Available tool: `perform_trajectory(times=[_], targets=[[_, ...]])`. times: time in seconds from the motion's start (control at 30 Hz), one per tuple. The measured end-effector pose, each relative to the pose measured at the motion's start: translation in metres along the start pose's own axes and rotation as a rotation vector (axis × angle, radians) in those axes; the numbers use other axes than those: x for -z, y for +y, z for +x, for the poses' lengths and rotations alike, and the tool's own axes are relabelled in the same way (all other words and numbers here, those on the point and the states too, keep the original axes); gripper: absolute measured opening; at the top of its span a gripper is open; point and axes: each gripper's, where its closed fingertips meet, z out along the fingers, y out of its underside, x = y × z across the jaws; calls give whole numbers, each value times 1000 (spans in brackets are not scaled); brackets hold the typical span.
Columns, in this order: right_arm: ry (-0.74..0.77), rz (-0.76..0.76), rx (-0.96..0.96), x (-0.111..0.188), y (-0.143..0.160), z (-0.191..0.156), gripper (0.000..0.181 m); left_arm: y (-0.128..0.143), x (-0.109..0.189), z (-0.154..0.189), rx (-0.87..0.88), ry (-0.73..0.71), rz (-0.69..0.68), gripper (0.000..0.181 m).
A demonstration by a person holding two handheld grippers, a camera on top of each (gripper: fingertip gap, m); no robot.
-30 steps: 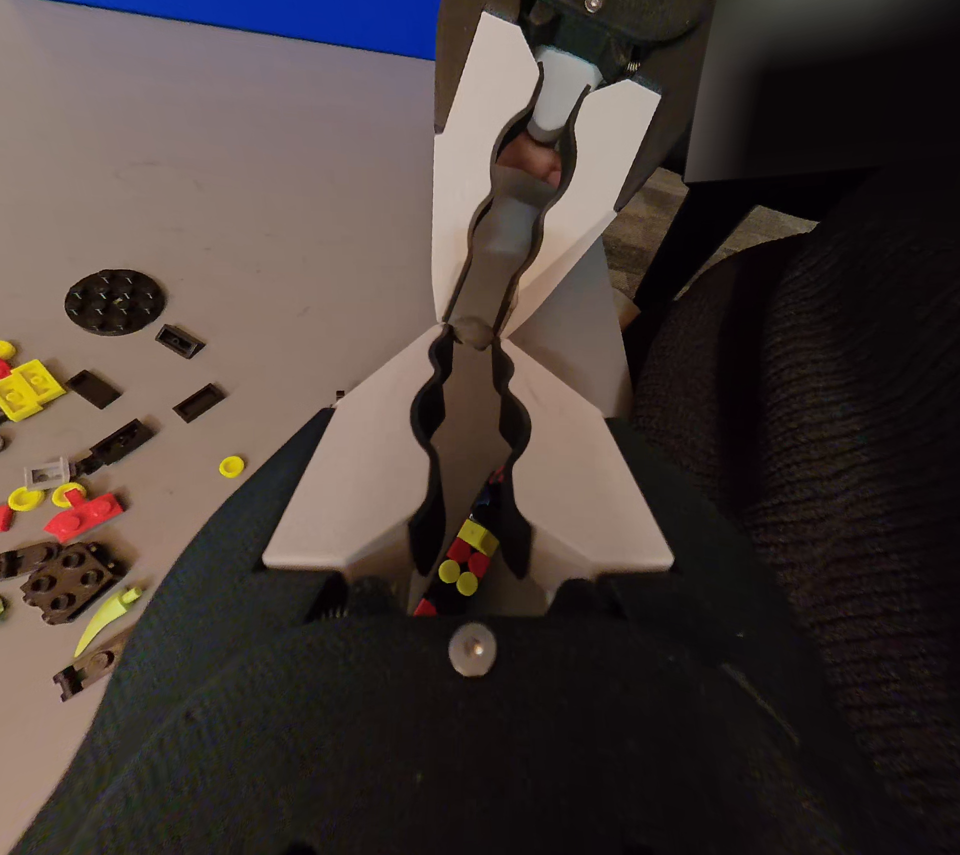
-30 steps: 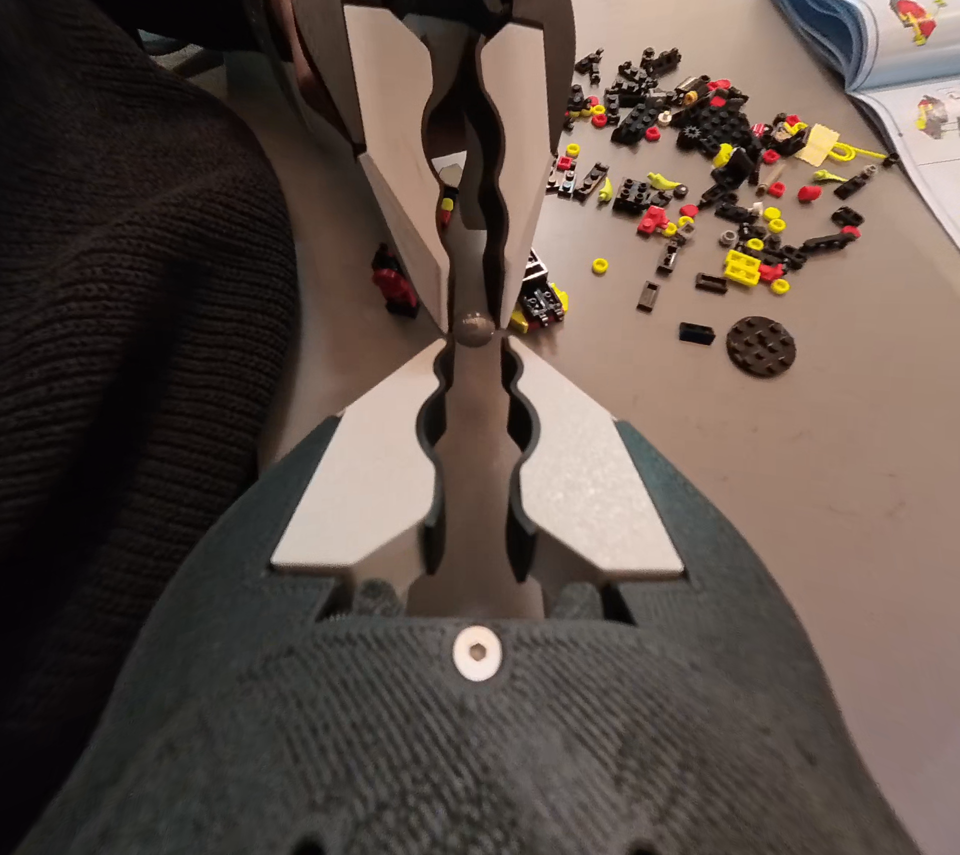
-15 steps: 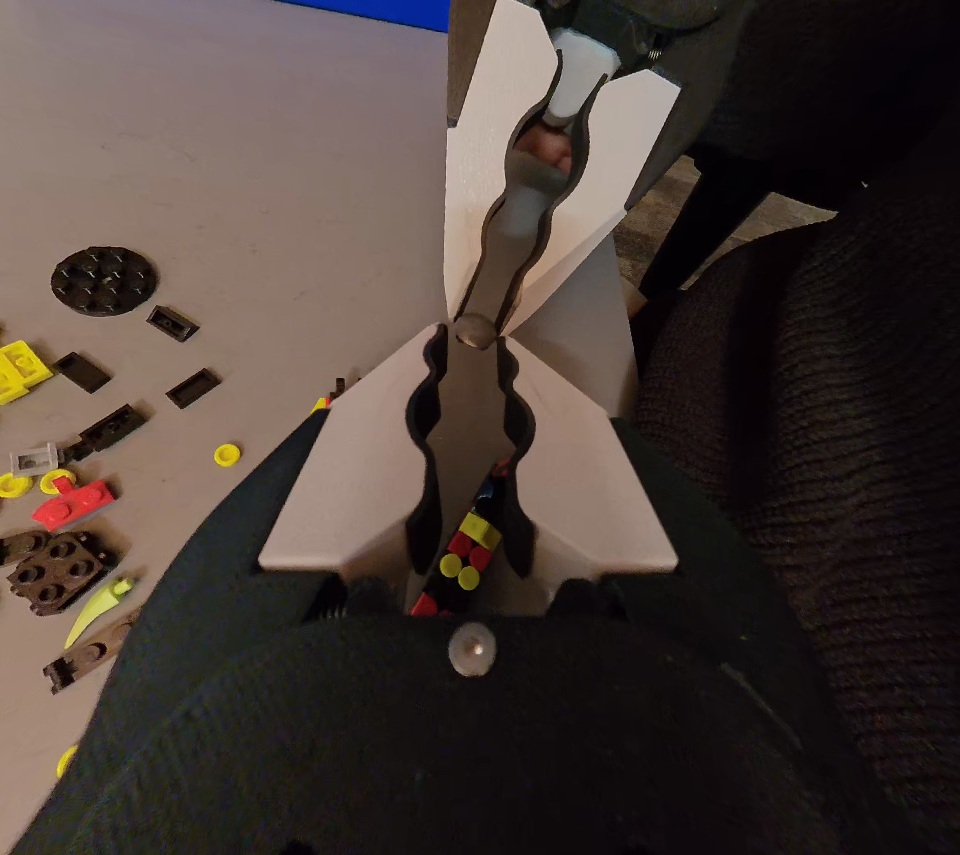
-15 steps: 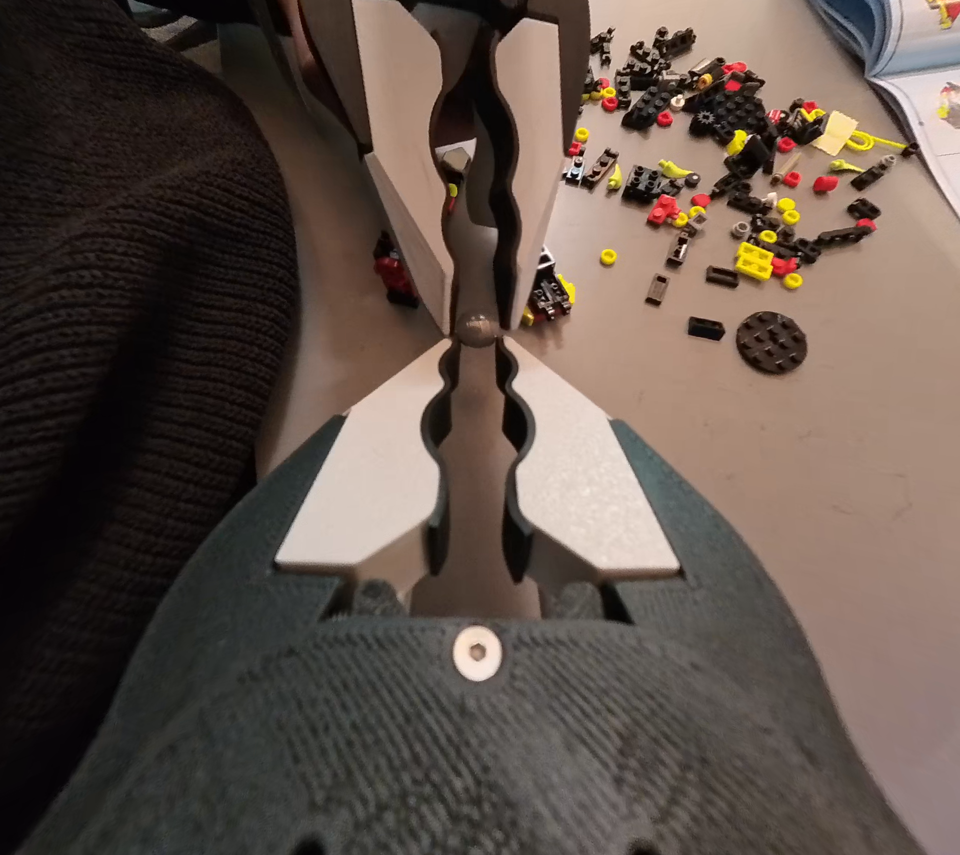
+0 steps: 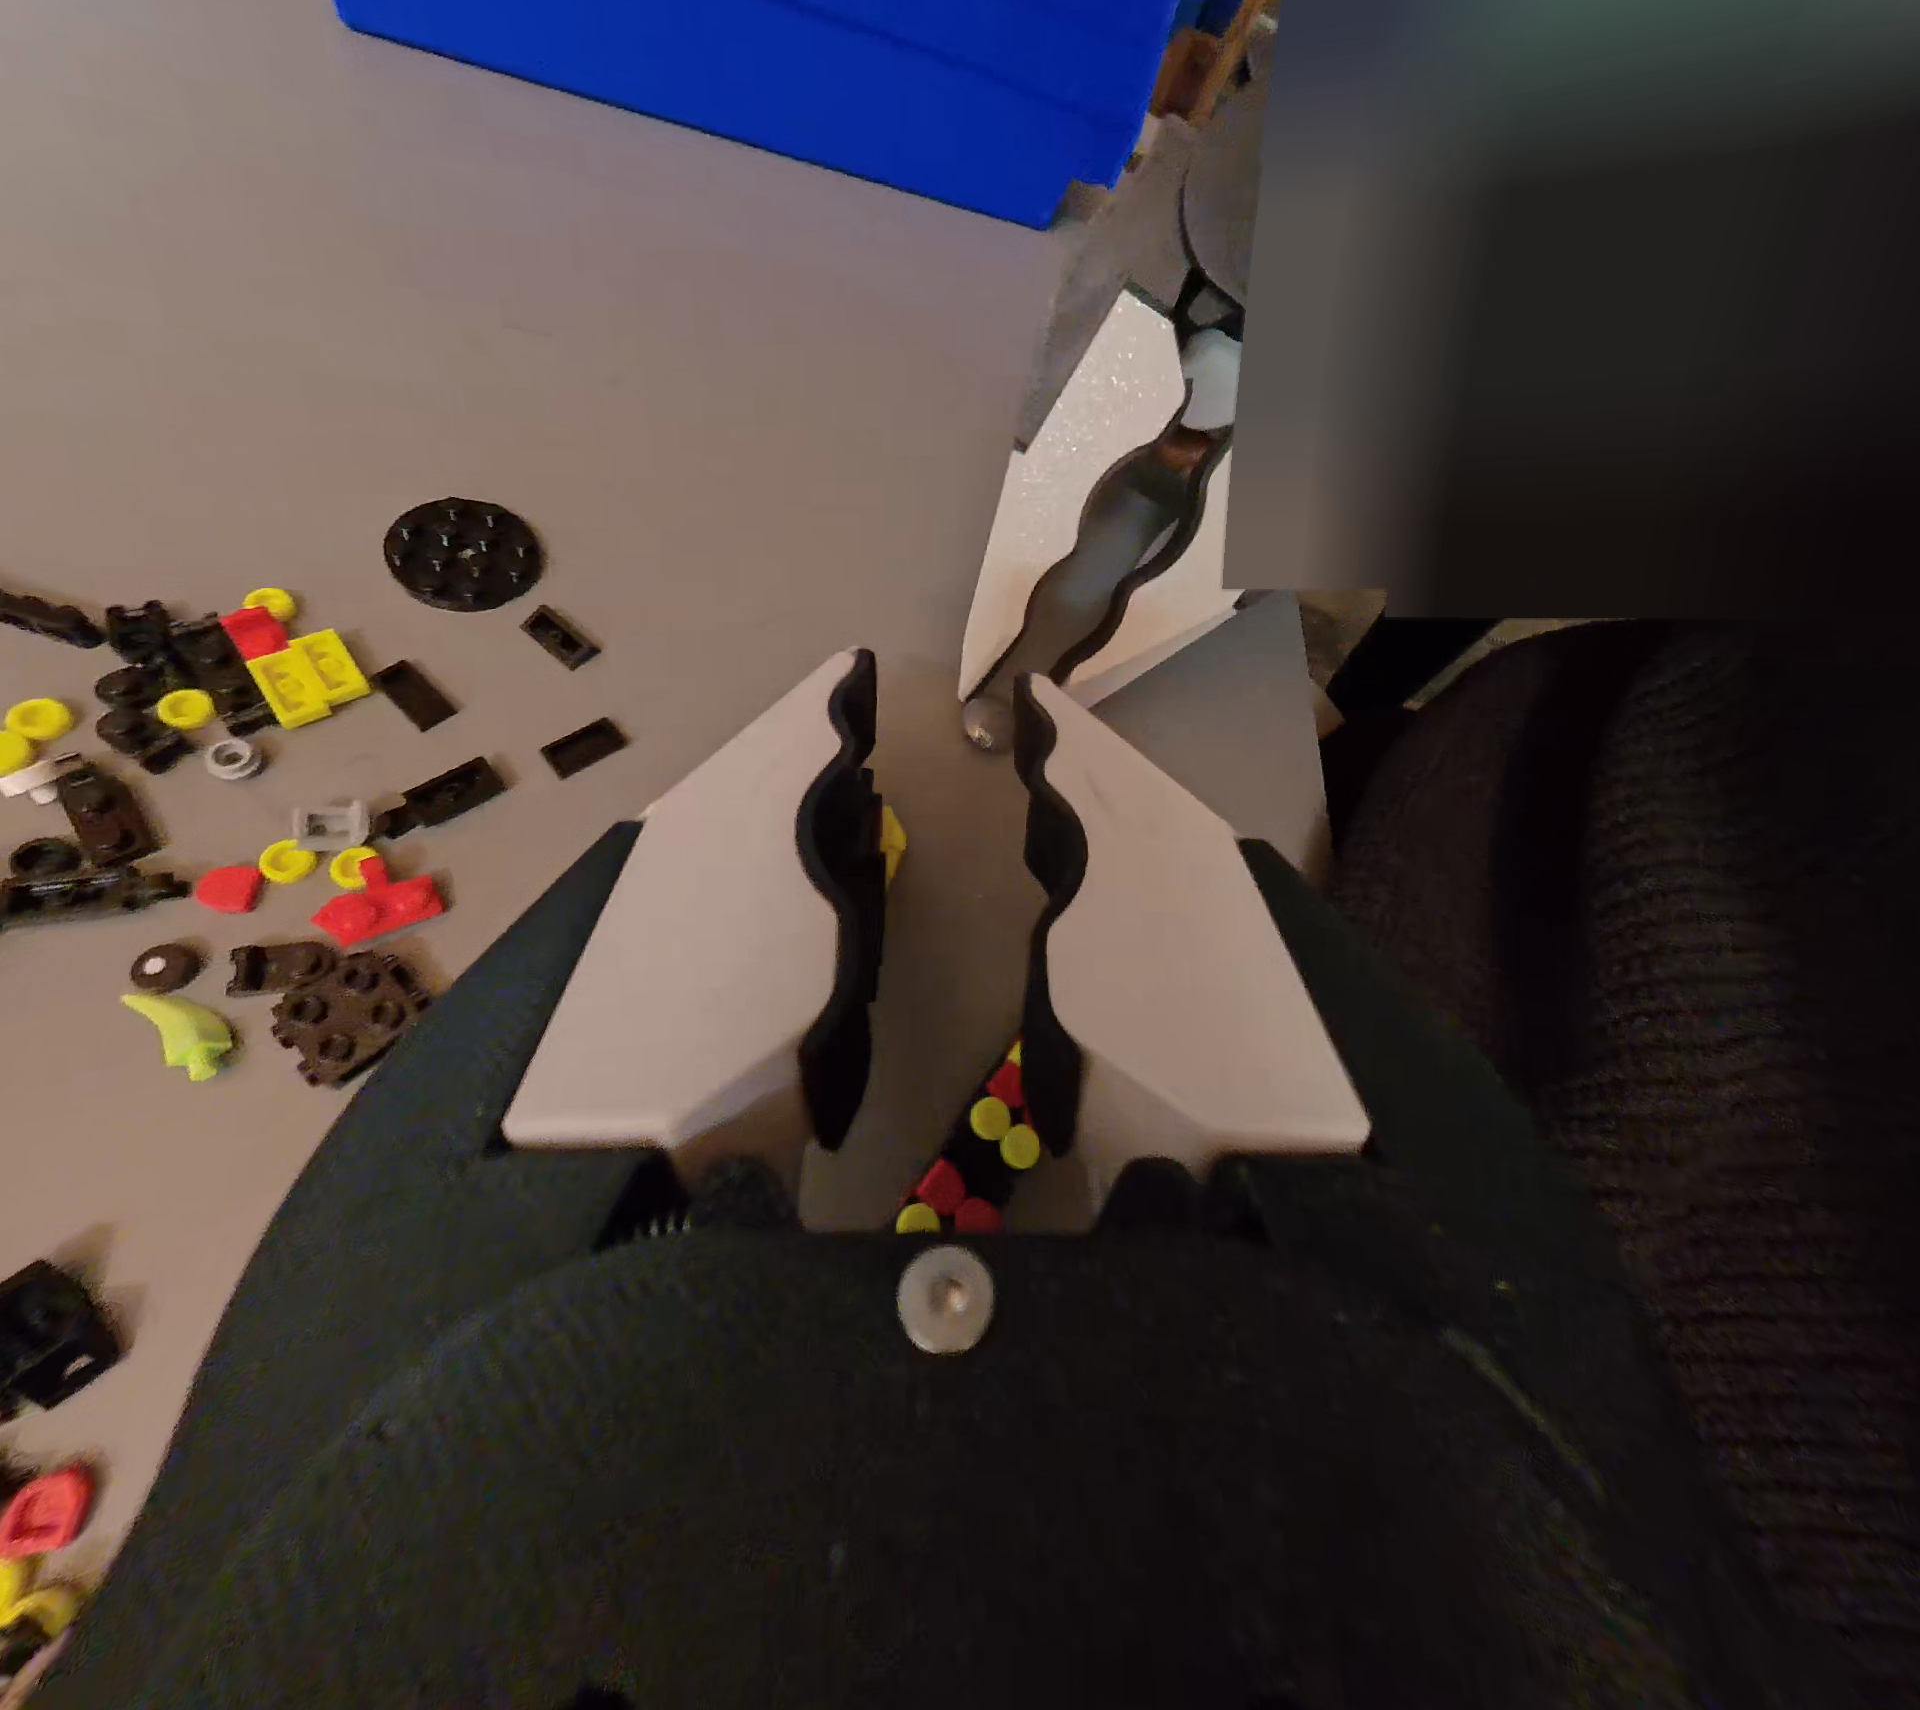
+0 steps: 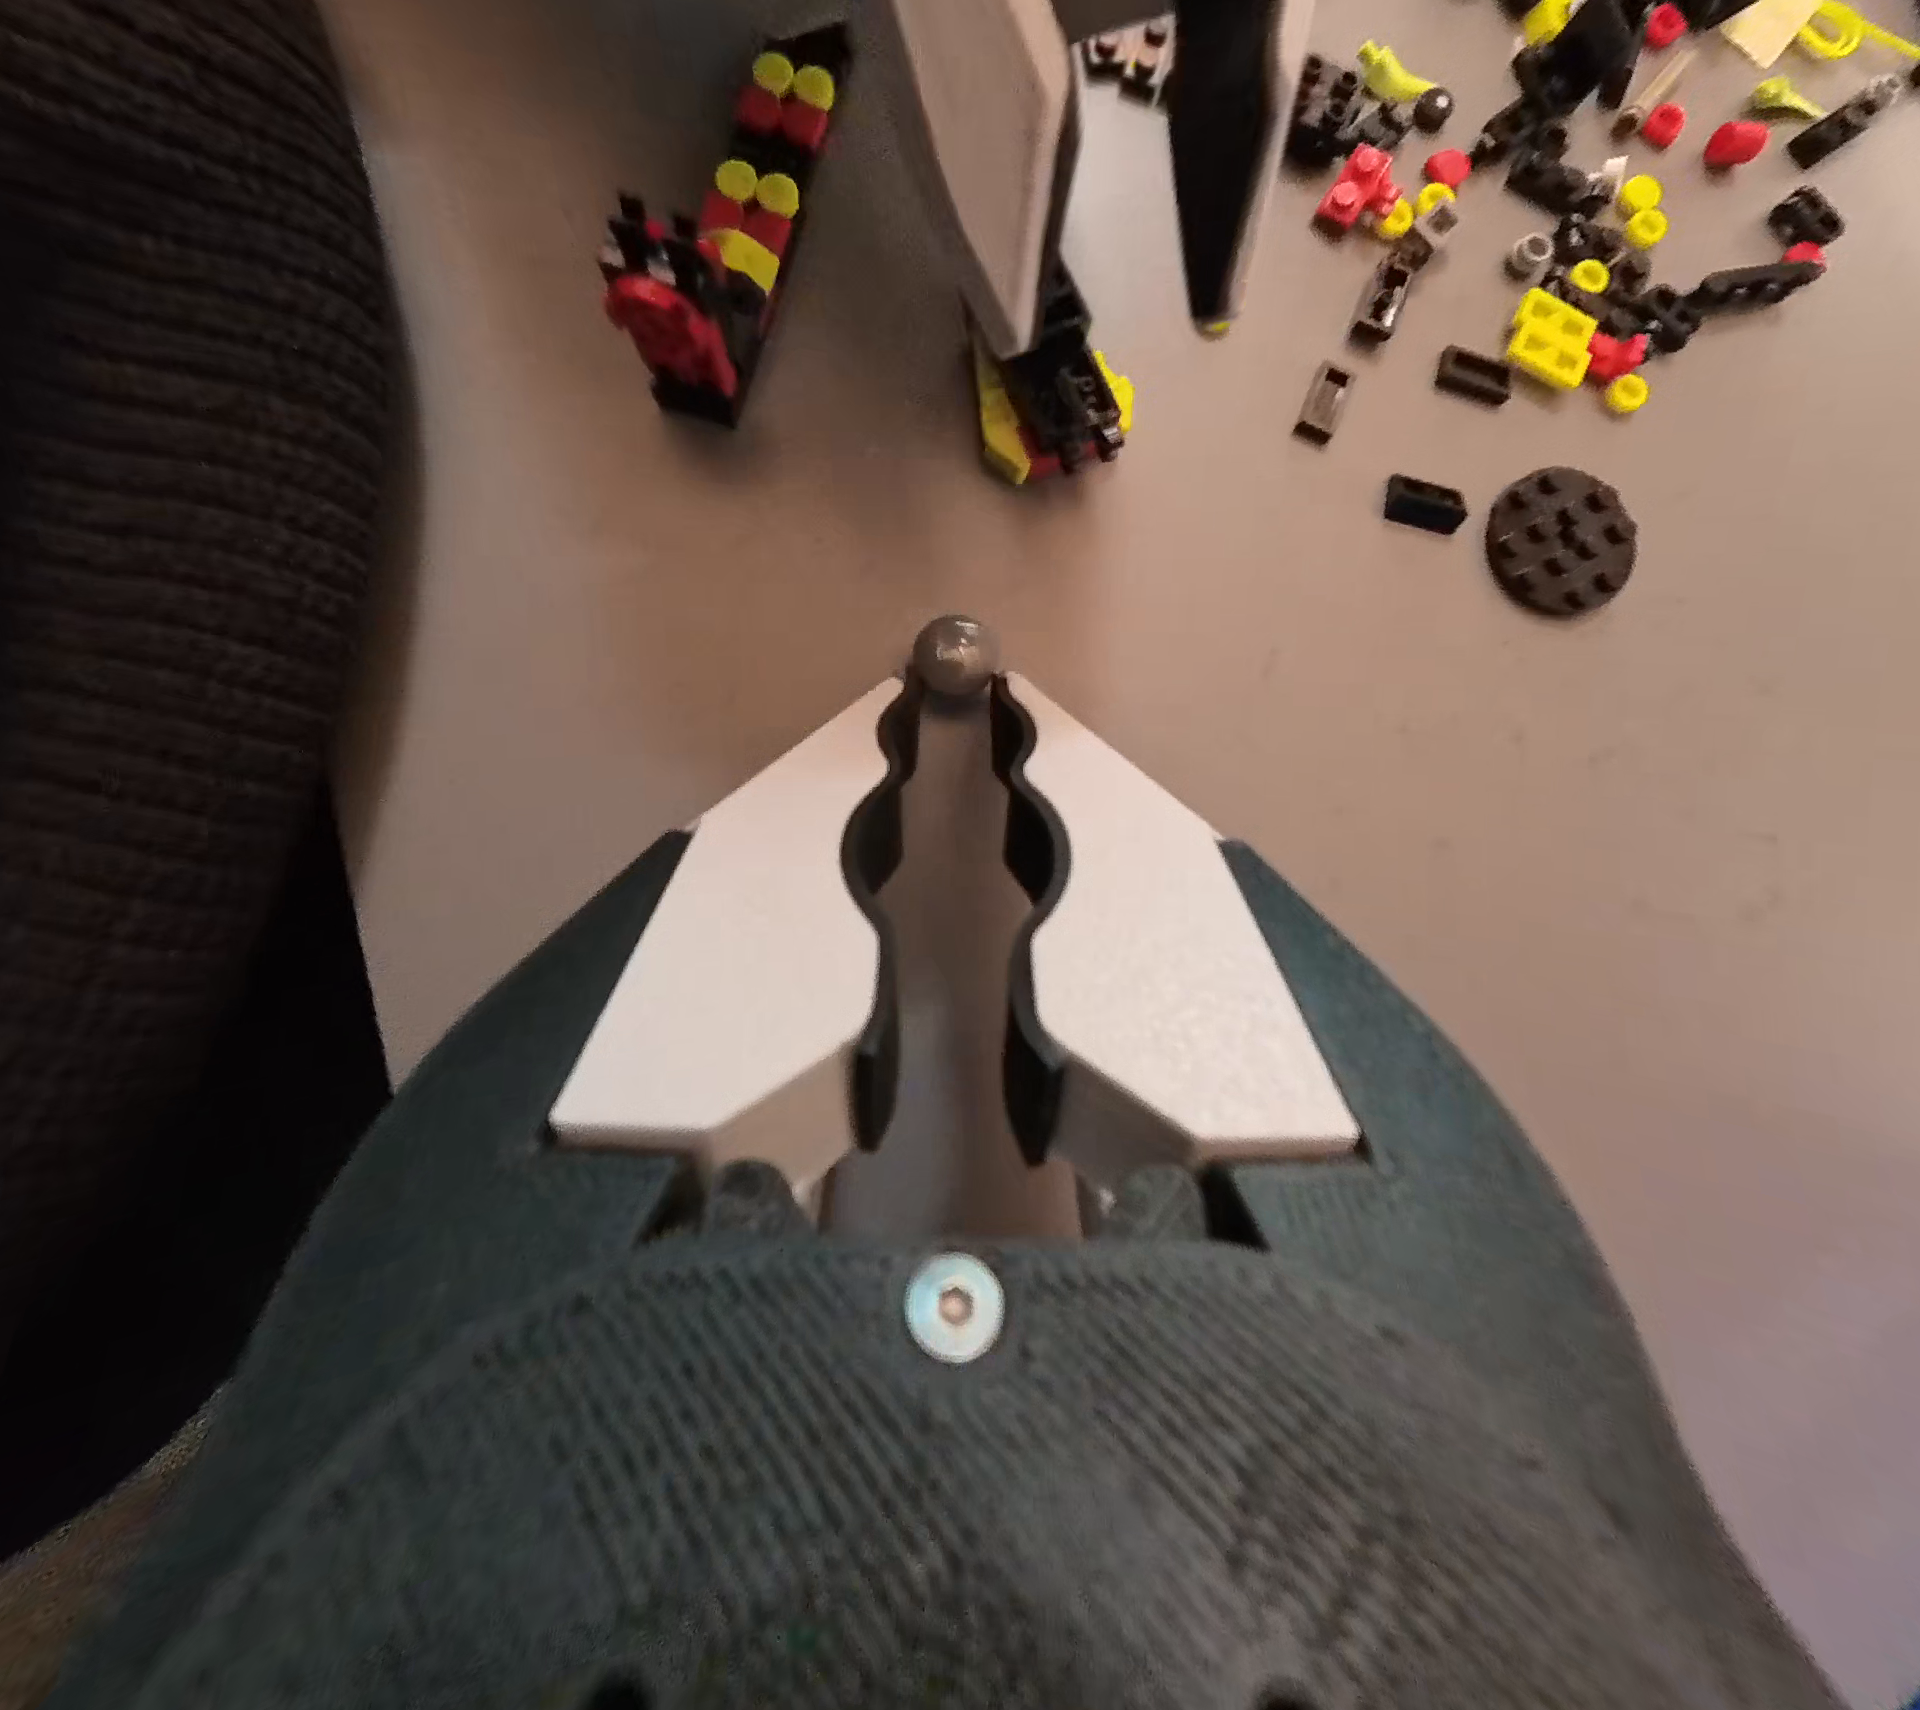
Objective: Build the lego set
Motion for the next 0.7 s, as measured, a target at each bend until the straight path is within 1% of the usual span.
perform_trajectory(times=[0.43,0.7], targets=[[7,0,2,1,1,2,13,0,0,-1,0,-2,-2,23],[-1,-6,-14,4,5,4,18,0,0,-1,-2,-2,-1,23]])
